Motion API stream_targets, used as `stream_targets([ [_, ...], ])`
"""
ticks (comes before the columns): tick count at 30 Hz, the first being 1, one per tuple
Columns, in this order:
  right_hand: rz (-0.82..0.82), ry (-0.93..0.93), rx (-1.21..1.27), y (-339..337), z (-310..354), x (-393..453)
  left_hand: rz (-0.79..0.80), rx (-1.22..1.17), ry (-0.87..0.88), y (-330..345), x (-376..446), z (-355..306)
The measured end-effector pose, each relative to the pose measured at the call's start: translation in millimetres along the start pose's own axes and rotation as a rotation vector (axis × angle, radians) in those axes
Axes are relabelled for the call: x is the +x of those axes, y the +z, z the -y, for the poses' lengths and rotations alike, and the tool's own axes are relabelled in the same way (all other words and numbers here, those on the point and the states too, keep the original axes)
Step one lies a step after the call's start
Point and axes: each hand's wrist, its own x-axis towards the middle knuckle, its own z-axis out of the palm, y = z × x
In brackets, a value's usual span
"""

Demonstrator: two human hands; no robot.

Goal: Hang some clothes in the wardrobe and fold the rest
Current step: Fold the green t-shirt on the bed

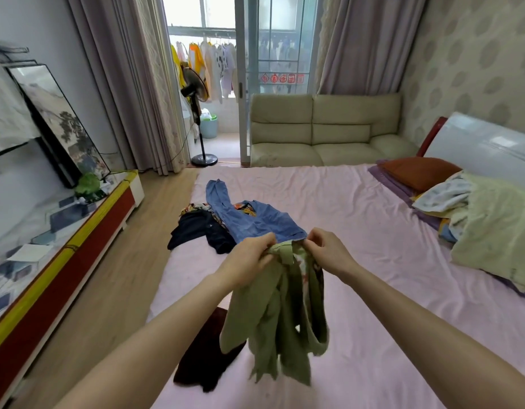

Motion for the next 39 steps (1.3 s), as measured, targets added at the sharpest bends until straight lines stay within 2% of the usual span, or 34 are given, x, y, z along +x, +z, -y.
stream_targets([
  [3, 0.028, 0.02, -0.067, 0.9, -13.6, -3.0, -0.005, -0.138, -0.113, -9.4, 17.8, -1.0],
  [6, 0.058, -0.016, -0.106, 8.3, -23.9, -5.9, -0.041, -0.401, -0.265, -15.3, 29.0, -12.1],
  [10, 0.166, -0.044, -0.172, 14.2, -36.8, -4.8, -0.229, -0.557, -0.349, -22.9, 40.2, -22.9],
  [14, 0.267, 0.156, -0.466, 16.7, -64.0, 2.0, -0.441, -0.696, -0.521, -34.1, 55.6, -20.2],
  [17, 0.403, 0.301, -0.503, 11.2, -66.9, 4.6, -0.417, -0.453, -0.5, -42.2, 59.1, -10.0],
  [18, 0.395, 0.326, -0.465, 7.7, -63.4, 5.2, -0.379, -0.346, -0.489, -43.6, 57.1, -6.1],
  [20, 0.272, 0.274, -0.407, -0.7, -59.1, 12.1, -0.318, -0.175, -0.49, -43.3, 50.3, 5.2],
  [23, 0.111, 0.172, -0.054, -17.9, -43.7, 11.9, -0.239, -0.024, -0.526, -43.7, 39.3, 25.9],
  [25, 0.083, 0.156, 0.179, -29.1, -31.4, 6.8, -0.161, 0.028, -0.517, -46.6, 32.6, 35.6],
  [27, 0.107, 0.153, 0.274, -36.6, -20.3, 1.1, -0.08, 0.051, -0.522, -50.1, 26.4, 40.3],
  [29, 0.145, 0.127, 0.15, -39.3, -12.9, -3.9, -0.053, 0.043, -0.544, -49.8, 21.1, 46.0],
  [31, 0.211, 0.094, -0.13, -38.9, -10.9, -5.3, -0.058, 0.06, -0.551, -45.9, 18.7, 50.6],
  [35, 0.49, 0.162, -0.539, -37.3, -19.0, -10.0, -0.041, 0.122, -0.527, -34.6, 14.9, 50.1],
  [37, 0.494, 0.14, -0.656, -39.2, -22.7, -11.3, -0.072, 0.173, -0.525, -32.8, 13.0, 44.5],
  [39, 0.425, 0.119, -0.644, -44.1, -22.8, -16.3, -0.112, 0.2, -0.54, -31.7, 8.5, 39.9],
])
